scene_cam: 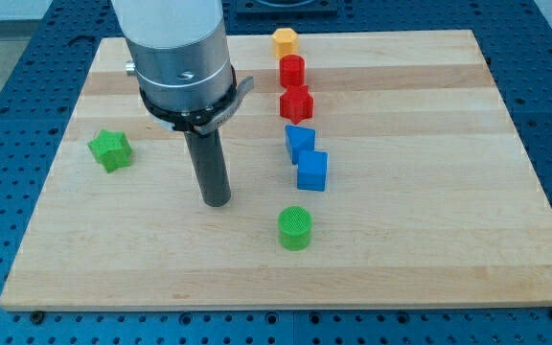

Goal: Move the green star slightly down

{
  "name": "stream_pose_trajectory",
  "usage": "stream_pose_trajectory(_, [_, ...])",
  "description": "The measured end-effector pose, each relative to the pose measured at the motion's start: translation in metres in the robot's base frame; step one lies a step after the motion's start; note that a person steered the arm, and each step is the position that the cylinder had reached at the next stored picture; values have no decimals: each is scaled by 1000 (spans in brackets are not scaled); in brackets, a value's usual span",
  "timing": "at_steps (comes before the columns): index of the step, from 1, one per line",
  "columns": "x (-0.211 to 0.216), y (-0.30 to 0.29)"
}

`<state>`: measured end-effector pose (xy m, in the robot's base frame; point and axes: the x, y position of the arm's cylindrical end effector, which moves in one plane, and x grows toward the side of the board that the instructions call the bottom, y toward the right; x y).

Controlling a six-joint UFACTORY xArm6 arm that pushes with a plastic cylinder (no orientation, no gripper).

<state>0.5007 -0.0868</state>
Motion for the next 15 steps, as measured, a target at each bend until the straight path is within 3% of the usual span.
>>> stream_pose_trajectory(2, [-15, 2])
stream_pose_trajectory(4, [-62, -7])
stream_pose_trajectory(6, [-70, -68])
stream_pose_trajectory(8, [-122, -90])
stream_pose_trajectory(9, [-117, -135])
stream_pose_trajectory(10, [-111, -144])
stream_pose_trajectory(15, [-98, -132])
